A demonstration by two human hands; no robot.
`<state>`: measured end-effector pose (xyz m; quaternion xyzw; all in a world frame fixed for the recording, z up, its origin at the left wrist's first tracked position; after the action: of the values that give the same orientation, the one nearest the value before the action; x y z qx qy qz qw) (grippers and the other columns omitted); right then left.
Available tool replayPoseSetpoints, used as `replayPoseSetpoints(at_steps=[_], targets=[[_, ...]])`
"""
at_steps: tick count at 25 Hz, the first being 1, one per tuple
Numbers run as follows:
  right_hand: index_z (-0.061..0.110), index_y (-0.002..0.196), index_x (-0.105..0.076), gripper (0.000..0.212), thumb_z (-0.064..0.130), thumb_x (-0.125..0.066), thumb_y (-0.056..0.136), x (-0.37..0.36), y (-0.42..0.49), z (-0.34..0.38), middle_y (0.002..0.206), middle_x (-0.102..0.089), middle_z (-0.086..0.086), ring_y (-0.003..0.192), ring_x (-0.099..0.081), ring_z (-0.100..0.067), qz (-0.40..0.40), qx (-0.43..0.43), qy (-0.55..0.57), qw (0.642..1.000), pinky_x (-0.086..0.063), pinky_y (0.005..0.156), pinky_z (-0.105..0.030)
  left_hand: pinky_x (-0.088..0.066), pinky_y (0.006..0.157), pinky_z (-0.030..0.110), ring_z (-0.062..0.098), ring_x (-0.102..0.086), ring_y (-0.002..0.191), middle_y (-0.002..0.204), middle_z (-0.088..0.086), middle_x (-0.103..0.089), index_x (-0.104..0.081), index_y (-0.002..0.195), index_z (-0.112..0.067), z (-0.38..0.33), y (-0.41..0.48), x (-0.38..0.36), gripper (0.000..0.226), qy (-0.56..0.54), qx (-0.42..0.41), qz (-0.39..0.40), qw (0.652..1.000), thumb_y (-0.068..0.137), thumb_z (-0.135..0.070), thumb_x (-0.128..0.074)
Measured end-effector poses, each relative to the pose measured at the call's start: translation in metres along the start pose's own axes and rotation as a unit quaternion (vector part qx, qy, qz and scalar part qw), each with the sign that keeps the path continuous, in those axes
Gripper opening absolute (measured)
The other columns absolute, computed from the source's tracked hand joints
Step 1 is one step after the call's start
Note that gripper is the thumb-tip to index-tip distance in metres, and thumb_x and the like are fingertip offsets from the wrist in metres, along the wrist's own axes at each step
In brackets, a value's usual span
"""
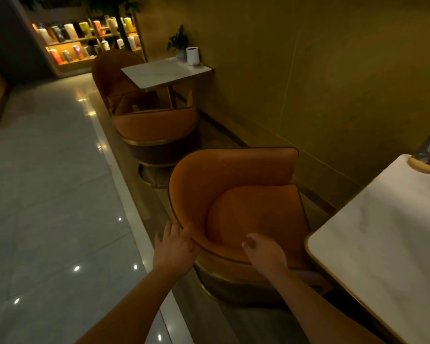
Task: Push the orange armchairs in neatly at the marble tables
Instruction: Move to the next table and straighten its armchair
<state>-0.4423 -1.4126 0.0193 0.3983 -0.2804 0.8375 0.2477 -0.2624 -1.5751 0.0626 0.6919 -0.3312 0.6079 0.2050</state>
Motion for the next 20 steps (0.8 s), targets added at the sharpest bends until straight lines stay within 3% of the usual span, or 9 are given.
replayPoseSetpoints(at_steps=[6, 10, 13, 16, 20], targets=[[0.028, 0.142, -0.048, 0.046, 0.050, -0.043, 0.101, -0.038, 0.063, 0.024, 0.128, -0.062, 0.005, 0.112, -0.060, -0.014, -0.036, -0.098, 0.030, 0.994, -0.051, 0.091, -0.031, -0.013, 0.122, 0.058, 0.034, -0.008, 0.152, 0.162, 0.009, -0.022, -0.017, 0.155, -0.032, 0.043, 0.125, -0.009, 0.063, 0.030, -0.113, 0.030, 0.993, 0.099, -0.051, -0.037], [0.028, 0.141, -0.048, 0.046, 0.051, -0.041, 0.101, -0.090, 0.093, 0.060, 0.104, -0.068, 0.007, 0.082, -0.062, -0.007, -0.072, -0.191, 0.061, 0.977, -0.051, 0.072, -0.026, -0.011, 0.123, 0.056, 0.036, -0.006, 0.152, 0.161, 0.010, -0.021, -0.020, 0.156, -0.029, 0.076, 0.206, -0.021, 0.062, 0.064, -0.233, 0.047, 0.969, 0.100, -0.053, -0.033], [0.030, 0.126, -0.056, 0.038, 0.052, -0.038, 0.101, -0.129, 0.111, 0.095, 0.109, -0.066, 0.006, 0.100, -0.062, -0.015, -0.125, -0.258, 0.086, 0.954, -0.050, 0.081, -0.030, -0.014, 0.122, 0.057, 0.038, -0.009, 0.151, 0.159, 0.013, -0.025, -0.026, 0.154, -0.028, 0.092, 0.254, -0.037, 0.064, 0.091, -0.328, 0.065, 0.938, 0.096, -0.055, -0.026], [0.030, 0.104, -0.058, 0.037, 0.057, -0.033, 0.100, -0.164, 0.133, 0.128, 0.100, -0.063, 0.004, 0.099, -0.059, -0.019, -0.136, -0.300, 0.092, 0.940, -0.050, 0.082, -0.037, -0.010, 0.122, 0.057, 0.038, -0.012, 0.151, 0.159, 0.014, -0.029, -0.030, 0.154, -0.027, 0.105, 0.287, -0.056, 0.066, 0.119, -0.379, 0.075, 0.915, 0.096, -0.058, -0.022], [0.027, 0.105, -0.062, 0.048, 0.059, -0.027, 0.100, -0.185, 0.157, 0.151, 0.108, -0.066, 0.001, 0.106, -0.055, -0.022, -0.191, -0.328, 0.033, 0.925, -0.045, 0.089, -0.039, -0.004, 0.122, 0.057, 0.038, -0.017, 0.150, 0.156, 0.014, -0.039, -0.047, 0.147, -0.027, 0.113, 0.307, -0.073, 0.079, 0.121, -0.414, 0.049, 0.901, 0.088, -0.065, -0.011]])
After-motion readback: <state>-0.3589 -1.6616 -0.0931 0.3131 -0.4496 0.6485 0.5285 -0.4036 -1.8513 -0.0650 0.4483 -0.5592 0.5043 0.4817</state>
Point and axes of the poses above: each hand's wrist, its own y-axis towards the middle knuckle, its own x-axis out of the back of the hand, z = x × y, the point moved 7 cm from there along y, towards the middle knuckle
